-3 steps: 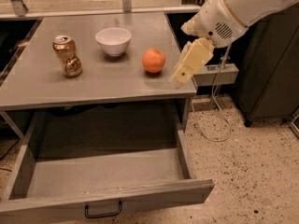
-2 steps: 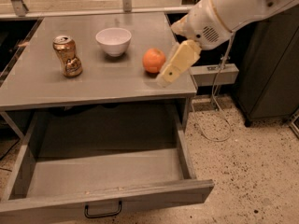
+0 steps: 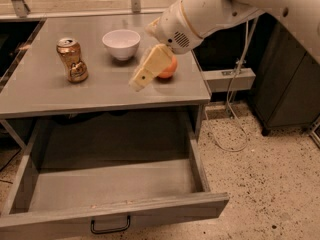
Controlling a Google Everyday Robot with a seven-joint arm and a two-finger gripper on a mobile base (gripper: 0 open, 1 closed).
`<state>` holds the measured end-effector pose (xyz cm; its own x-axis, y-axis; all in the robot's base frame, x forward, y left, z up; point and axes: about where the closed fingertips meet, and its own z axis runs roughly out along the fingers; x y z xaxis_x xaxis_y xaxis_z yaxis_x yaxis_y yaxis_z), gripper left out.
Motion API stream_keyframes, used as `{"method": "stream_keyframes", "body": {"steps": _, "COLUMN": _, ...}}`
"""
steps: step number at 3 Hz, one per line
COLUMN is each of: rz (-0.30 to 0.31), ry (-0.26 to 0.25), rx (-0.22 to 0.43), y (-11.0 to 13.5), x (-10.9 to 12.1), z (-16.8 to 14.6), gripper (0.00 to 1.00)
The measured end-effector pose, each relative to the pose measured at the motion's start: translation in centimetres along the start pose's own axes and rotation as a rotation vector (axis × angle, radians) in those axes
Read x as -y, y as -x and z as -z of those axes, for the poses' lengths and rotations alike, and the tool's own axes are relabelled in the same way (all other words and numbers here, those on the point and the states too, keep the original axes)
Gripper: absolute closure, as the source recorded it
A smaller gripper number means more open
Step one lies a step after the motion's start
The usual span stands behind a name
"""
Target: Place orange can into top drawer
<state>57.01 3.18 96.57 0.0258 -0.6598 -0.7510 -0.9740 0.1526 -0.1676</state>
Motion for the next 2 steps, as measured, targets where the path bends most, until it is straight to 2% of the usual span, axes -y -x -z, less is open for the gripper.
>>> {"method": "stream_keyframes", "body": {"steps": 1, "rz": 0.002, "ry": 0.003, "rx": 0.000, "y": 0.1, "x": 0.0, "z": -0.1, "gripper": 0.00}}
{"method": "stream_keyframes", "body": {"steps": 2, "rz": 0.005, "ry": 0.044, "rx": 0.071, "y": 0.4, "x": -0.4, "z": -2.4, "gripper": 0.00}}
